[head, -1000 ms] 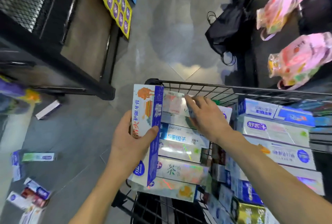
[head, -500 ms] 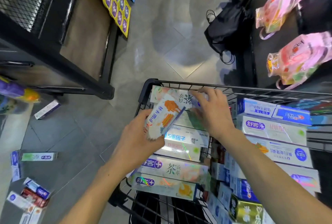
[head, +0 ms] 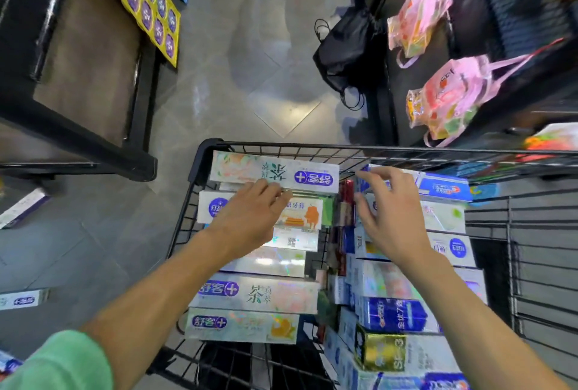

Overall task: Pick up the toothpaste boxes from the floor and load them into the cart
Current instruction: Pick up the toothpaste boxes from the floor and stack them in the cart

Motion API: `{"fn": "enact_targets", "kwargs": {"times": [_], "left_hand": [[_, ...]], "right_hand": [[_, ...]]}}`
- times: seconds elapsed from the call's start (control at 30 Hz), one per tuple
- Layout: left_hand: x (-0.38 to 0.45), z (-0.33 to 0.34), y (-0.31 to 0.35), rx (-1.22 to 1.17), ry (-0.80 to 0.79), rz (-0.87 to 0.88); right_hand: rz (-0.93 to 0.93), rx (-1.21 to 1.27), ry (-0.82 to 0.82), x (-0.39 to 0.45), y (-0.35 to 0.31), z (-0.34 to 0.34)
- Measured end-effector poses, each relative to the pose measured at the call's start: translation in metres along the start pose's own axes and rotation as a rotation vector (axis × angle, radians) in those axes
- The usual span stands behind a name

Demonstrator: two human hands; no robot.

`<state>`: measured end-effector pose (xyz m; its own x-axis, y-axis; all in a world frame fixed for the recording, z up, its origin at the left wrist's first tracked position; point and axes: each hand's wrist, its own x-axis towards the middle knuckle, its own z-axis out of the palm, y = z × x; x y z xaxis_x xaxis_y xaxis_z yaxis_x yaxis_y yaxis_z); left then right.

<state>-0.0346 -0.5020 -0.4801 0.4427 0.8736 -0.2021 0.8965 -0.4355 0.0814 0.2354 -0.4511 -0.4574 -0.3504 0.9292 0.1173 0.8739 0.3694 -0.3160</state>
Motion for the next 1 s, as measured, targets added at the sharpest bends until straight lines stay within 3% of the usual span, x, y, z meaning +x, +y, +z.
{"fn": "enact_targets", "kwargs": {"times": [0.2,0.43,0.6,0.8,1.0], "left_hand": [[-0.007,0.012,-0.006,0.143,0.041,0.054],[-0.04,-0.014,-0.026,0.14,-0.014,-0.122],[-0.08,-0.07,-0.059,0.106,0.054,-0.301],[-0.173,-0.125,-0.109,0.125,0.165,-0.492],[-0.317,-0.148,-0.17,0.131,0.246,-0.705]], "right_hand": [[-0.018,0.035,-0.058,-0.012,-0.015,0.008],[-0.1,0.017,-0.169,-0.007,-0.051,0.0],[-0.147,-0.017,-0.224,0.018,-0.101,-0.02],[-0.285,-0.039,-0.219,0.054,-0.207,-0.049],[-0.476,-0.101,-0.177,0.073,-0.367,-0.045]]}}
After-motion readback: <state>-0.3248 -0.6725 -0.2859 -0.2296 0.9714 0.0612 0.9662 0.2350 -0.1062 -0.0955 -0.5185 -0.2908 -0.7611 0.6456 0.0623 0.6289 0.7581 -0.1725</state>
